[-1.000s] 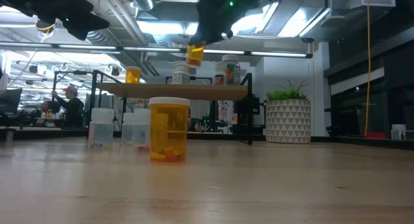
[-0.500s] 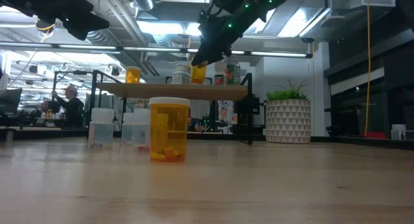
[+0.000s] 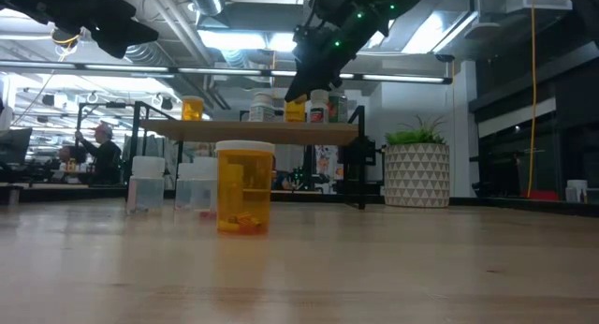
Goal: Pick and place medicine bottles onto shelf by color
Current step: Put the orange pill bottle on the shelf
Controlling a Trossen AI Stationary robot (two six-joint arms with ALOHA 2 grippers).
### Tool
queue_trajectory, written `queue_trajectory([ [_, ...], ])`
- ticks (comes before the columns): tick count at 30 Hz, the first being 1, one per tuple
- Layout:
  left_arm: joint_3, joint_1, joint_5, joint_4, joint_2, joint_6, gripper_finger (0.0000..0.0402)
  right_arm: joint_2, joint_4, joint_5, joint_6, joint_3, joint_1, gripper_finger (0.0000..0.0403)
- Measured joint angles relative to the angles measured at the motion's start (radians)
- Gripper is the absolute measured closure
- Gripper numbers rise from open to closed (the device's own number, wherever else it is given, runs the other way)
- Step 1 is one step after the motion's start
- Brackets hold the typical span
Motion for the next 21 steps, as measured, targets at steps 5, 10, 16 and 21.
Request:
queue_trajectory([
  [5, 0.0, 0.0, 0.0, 0.0, 0.0, 0.0, 0.0159, 0.0, 0.008, 0.0, 0.002, 0.002, 0.005, 0.0133],
  [10, 0.0, 0.0, 0.0, 0.0, 0.0, 0.0, 0.0159, 0.0, 0.002, 0.002, 0.003, 0.054, 0.023, 0.0132],
  [16, 0.0, 0.0, 0.0, 0.0, 0.0, 0.0, 0.0159, 0.0, -0.053, 0.078, 0.013, 0.174, 0.06, 0.0131],
  [21, 0.0, 0.0, 0.0, 0.0, 0.0, -0.01, 0.0159, -0.001, -0.162, 0.005, 0.069, 0.254, 0.119, 0.0131],
])
